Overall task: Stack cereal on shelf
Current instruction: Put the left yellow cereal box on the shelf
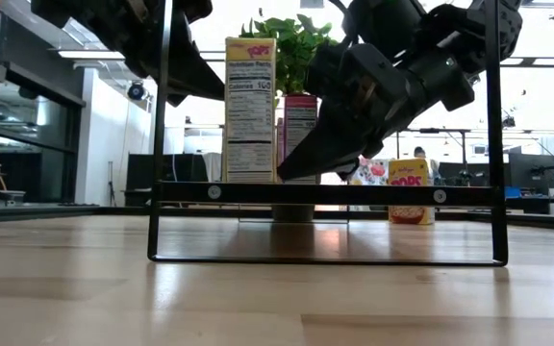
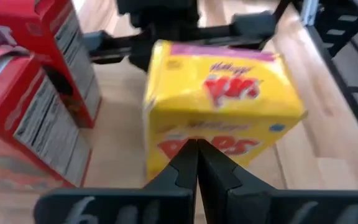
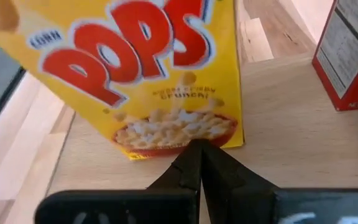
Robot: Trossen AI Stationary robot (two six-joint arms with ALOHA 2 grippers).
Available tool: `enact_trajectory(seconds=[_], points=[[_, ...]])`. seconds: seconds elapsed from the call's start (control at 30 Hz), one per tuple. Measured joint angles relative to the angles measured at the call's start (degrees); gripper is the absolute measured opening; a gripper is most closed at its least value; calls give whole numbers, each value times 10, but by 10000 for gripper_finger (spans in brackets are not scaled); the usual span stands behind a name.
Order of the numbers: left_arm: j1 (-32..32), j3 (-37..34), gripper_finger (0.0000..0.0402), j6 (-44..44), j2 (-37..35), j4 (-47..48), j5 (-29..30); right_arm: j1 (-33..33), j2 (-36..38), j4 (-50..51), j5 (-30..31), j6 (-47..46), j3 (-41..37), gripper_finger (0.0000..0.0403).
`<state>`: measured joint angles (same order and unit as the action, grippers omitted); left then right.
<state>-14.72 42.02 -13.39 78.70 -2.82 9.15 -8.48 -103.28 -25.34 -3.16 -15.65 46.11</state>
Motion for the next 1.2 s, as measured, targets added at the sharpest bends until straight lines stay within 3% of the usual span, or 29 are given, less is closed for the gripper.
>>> enact_trajectory(seconds=[0.6,1.2], points=[[0,0,0,-1,0,-1,5,-5,-18,-39,-3,-9,0,0],[-1,0,0,-45,0,-1,-22,-5,-18,-54,41,-4,0,0]])
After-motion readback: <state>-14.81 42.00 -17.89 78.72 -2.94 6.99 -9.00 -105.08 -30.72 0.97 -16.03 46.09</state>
